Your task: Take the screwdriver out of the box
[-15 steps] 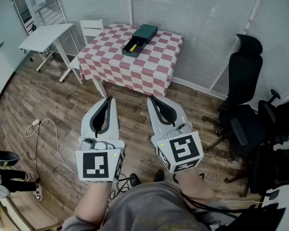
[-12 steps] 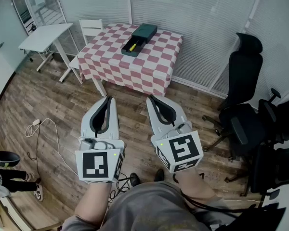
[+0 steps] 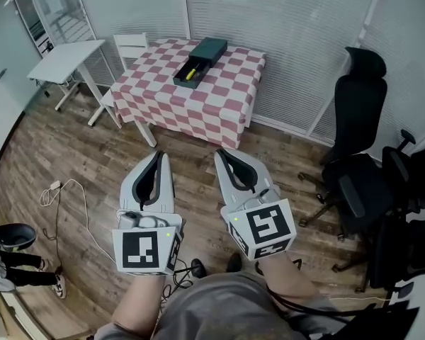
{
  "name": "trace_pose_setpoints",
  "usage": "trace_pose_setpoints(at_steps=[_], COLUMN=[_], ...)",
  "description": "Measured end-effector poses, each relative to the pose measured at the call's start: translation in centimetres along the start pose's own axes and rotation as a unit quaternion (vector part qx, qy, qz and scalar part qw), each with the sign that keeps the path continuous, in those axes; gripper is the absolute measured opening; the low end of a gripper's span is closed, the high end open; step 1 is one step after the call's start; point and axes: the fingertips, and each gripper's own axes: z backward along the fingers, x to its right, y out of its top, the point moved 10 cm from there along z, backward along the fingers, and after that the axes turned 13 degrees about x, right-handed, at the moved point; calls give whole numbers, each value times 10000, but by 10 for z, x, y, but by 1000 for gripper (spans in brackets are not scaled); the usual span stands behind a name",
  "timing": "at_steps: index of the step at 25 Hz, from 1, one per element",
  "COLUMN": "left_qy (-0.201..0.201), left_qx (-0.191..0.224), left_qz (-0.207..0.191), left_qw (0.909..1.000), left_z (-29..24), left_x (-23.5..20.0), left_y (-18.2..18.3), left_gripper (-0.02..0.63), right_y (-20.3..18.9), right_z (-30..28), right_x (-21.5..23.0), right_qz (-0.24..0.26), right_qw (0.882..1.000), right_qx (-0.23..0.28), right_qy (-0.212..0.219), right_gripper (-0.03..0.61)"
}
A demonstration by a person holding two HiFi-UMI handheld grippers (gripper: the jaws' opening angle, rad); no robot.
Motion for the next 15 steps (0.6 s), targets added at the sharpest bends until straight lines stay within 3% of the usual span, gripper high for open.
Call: trace_pose_setpoints(at_steps=[8, 15], left_qy=[152, 183], left_qx=[-150, -243], left_qz=[26, 94], left_qw=[9998, 9995], left_z=[-11, -29], left_x=[17, -4], left_y=[-12, -32], left_gripper=[0, 1], right_y=[-13, -29], right_z=[-2, -33], right_x=[25, 29], right_qz=[-159, -212], right_qw=[9997, 9993], right_qx=[-117, -259], right_qy=[136, 171], right_gripper=[23, 23])
